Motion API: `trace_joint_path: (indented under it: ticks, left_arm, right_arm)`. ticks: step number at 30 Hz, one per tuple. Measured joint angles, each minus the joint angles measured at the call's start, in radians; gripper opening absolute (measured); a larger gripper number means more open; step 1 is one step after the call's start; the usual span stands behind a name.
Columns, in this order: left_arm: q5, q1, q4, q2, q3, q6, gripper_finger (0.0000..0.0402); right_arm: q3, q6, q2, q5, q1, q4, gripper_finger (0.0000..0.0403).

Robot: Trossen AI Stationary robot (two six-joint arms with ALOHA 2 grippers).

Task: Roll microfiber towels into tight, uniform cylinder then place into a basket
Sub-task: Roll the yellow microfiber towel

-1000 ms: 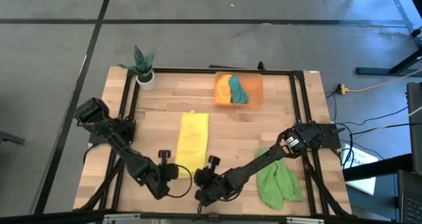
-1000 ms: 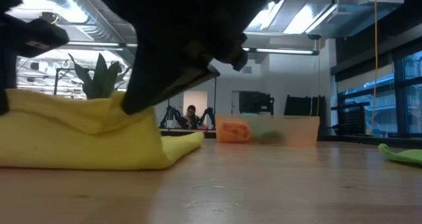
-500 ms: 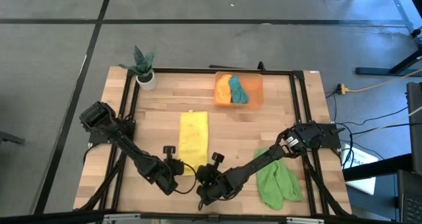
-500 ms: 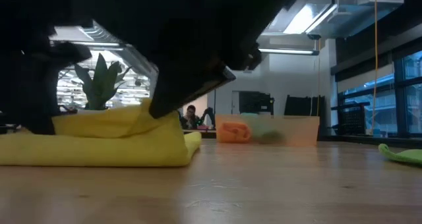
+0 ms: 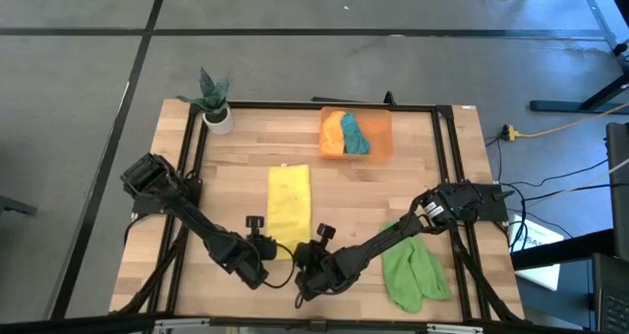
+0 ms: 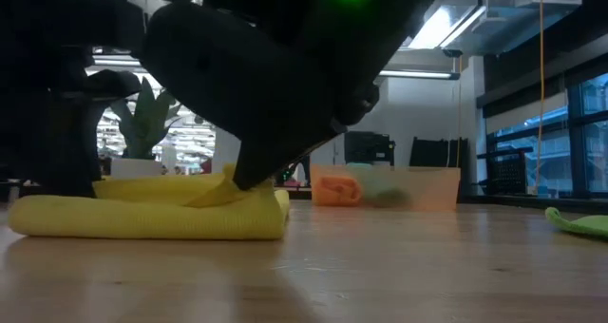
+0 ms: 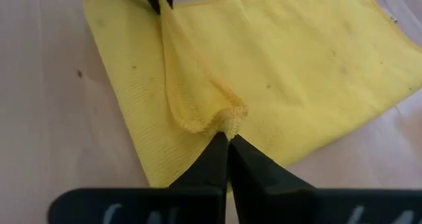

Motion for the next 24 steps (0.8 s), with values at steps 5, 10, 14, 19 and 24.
trace_joint_path:
  ticks: [5,10,14,19,24]
  left_arm:
    - [-0.014,-0.001,0.034,0.0,0.0,0.018,0.0014]
    - [-0.018,0.0,0.064,0.0,0.0,0.047,0.0046]
    - [-0.021,0.009,0.062,0.0,0.0,0.047,0.0069]
    - [-0.014,0.015,0.048,0.0,0.001,0.05,0.0076]
    - [-0.012,0.014,-0.048,-0.001,0.039,0.043,0.0077]
  right_arm:
    - [0.0,0.003,0.0,-0.009,-0.005,-0.002,0.0047]
    - [0.0,0.001,0.0,-0.01,-0.02,-0.006,0.0093]
    - [0.0,0.011,0.0,-0.01,-0.033,-0.032,0.0126]
    - [0.0,0.068,0.0,-0.009,-0.06,-0.06,0.0135]
    - [0.0,0.04,0.0,0.046,-0.06,-0.069,0.0124]
